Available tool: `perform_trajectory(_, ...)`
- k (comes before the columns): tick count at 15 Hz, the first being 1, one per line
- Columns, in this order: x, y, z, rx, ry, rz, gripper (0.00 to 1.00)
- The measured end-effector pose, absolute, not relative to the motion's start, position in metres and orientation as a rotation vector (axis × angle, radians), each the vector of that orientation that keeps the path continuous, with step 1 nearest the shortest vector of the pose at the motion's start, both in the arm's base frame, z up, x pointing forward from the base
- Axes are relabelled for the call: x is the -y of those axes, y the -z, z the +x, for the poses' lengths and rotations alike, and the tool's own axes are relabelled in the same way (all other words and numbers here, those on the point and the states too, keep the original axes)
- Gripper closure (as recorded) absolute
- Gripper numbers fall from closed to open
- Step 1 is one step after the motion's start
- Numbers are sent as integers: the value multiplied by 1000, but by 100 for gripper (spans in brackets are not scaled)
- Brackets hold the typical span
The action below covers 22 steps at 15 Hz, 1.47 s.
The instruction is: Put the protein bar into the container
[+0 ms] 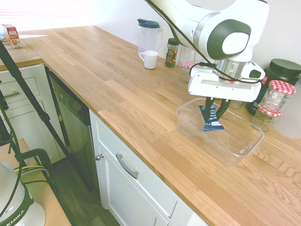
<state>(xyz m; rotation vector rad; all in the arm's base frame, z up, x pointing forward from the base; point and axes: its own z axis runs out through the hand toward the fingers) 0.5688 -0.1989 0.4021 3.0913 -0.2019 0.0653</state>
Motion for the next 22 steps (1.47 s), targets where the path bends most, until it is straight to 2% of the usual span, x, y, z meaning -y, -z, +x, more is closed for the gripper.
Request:
perform_trajectory(3,200,-391,572,197,-48,3092,100)
perform_trajectory(4,200,-389,572,196,-44,3093,0)
perform_trajectory(17,193,-393,578,171,-49,3093,0)
perform_trajectory(22,191,-461,563,181,-168,3084,0)
